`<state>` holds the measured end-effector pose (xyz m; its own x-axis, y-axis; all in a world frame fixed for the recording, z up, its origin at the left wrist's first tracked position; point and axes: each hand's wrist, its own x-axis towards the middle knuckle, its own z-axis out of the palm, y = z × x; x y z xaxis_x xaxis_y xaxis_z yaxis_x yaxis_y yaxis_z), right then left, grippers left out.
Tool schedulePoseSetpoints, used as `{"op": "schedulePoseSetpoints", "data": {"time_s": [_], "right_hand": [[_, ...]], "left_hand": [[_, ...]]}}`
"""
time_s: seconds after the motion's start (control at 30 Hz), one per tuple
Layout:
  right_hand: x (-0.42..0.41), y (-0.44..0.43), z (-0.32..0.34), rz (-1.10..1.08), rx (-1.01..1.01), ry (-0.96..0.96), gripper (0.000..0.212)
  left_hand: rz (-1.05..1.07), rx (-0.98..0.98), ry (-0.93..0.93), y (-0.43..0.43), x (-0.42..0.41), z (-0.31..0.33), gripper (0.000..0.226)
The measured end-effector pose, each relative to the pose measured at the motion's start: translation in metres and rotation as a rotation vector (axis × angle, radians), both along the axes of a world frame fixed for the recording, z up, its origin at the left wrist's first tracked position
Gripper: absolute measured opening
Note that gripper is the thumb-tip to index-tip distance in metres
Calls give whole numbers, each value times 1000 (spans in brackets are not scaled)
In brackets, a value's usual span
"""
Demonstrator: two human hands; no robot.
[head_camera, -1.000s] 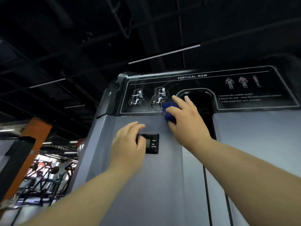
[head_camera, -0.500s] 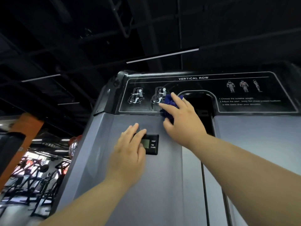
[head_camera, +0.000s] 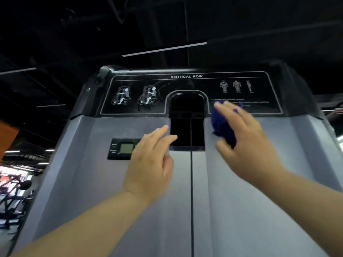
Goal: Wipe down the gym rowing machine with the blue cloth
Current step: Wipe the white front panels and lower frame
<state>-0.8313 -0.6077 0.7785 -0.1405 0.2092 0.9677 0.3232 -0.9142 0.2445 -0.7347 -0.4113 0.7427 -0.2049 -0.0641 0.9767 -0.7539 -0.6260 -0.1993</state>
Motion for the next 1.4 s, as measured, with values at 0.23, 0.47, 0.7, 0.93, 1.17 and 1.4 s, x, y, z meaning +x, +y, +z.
{"op": "schedulePoseSetpoints", "data": {"time_s": [0.23, 0.47, 0.7, 0.93, 1.17, 1.4], "right_hand": [[11, -32, -8, -200, -98, 247, 50], [9, -49, 9, -331, -280, 137, 49], [33, -12, -16, -173, -159, 170, 51], [17, -56, 20, -276, -222, 66, 51], [23, -52, -40, -237, -262, 159, 49], [-8, -109, 32, -524, -50, -24, 54]], "left_hand": [[212, 193, -6, -65, -21, -10, 59], [403, 219, 97, -39, -2, -18, 62], [311, 171, 111, -45, -3, -15, 63], [258, 201, 117, -67, -4, -22, 64], [140, 131, 114, -88, -1, -32, 67], [-79, -30, 269, -130, -22, -37, 56]]}}
